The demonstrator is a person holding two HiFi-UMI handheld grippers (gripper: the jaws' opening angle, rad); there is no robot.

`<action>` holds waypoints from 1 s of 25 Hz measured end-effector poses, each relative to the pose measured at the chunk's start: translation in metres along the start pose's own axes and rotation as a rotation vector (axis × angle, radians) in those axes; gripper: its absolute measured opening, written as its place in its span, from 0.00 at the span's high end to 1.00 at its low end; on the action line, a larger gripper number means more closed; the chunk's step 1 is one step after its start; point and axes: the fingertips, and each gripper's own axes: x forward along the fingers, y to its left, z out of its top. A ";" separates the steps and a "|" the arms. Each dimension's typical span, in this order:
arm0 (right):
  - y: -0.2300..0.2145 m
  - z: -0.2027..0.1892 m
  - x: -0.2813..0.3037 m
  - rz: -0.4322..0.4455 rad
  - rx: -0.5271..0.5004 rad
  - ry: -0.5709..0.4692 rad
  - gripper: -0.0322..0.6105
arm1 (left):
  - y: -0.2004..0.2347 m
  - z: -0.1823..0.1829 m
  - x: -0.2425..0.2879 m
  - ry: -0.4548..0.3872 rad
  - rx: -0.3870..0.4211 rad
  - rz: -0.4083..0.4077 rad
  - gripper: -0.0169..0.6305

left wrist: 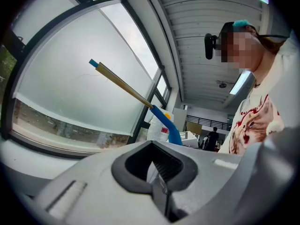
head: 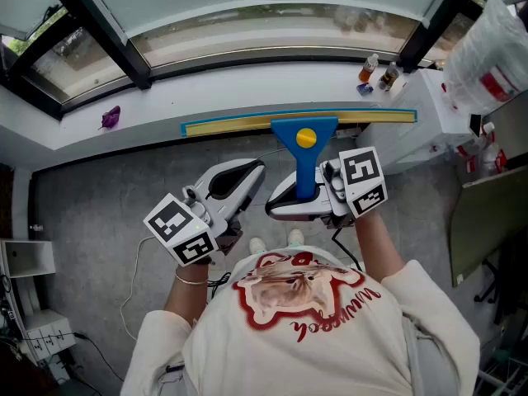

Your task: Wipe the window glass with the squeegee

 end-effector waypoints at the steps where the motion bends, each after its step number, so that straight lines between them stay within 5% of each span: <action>1: 0.000 0.001 0.000 0.002 -0.001 -0.001 0.90 | 0.001 0.001 0.000 0.000 0.001 0.002 0.97; 25: 0.011 0.000 -0.029 0.043 0.040 -0.027 0.90 | -0.005 -0.010 0.025 0.008 -0.006 0.039 0.97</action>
